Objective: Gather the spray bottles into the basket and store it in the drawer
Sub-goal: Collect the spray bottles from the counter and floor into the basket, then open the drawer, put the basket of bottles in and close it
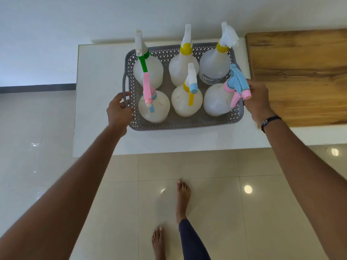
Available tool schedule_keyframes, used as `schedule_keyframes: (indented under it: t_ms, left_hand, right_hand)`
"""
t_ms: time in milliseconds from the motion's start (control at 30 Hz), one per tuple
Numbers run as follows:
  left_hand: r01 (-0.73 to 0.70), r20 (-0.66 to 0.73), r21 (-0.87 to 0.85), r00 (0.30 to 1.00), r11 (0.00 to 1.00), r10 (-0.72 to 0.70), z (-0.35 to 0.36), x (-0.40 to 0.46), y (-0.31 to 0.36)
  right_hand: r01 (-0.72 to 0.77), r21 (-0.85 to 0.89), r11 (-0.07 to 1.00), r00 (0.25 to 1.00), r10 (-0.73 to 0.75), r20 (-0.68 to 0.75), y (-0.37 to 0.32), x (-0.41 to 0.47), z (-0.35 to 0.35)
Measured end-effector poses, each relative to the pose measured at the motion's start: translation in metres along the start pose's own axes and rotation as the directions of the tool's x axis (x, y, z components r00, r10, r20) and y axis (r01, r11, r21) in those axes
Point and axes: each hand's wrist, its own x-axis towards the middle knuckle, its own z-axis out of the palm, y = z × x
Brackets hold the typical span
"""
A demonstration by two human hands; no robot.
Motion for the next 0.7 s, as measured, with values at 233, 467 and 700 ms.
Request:
schedule_keyframes:
  t_ms: [233, 467, 700]
  left_hand:
    - [0.01, 0.007, 0.031, 1.0, 0.999, -0.01, -0.043, -0.015, -0.032]
    - [-0.027, 0.023, -0.006, 0.999, 1.0, 0.027, -0.062, -0.025, -0.061]
    - [-0.066, 0.043, -0.01, 0.997, 0.998, 0.066, -0.063, -0.027, -0.066]
  right_hand:
    - [0.021, 0.022, 1.0, 1.0, -0.021, 0.001, 0.01, -0.043, 0.032]
    - [0.051, -0.032, 0.998, 0.998, -0.052, -0.019, 0.009, -0.07, 0.049]
    - [-0.036, -0.006, 0.999, 0.999, 0.036, -0.023, -0.007, -0.083, 0.049]
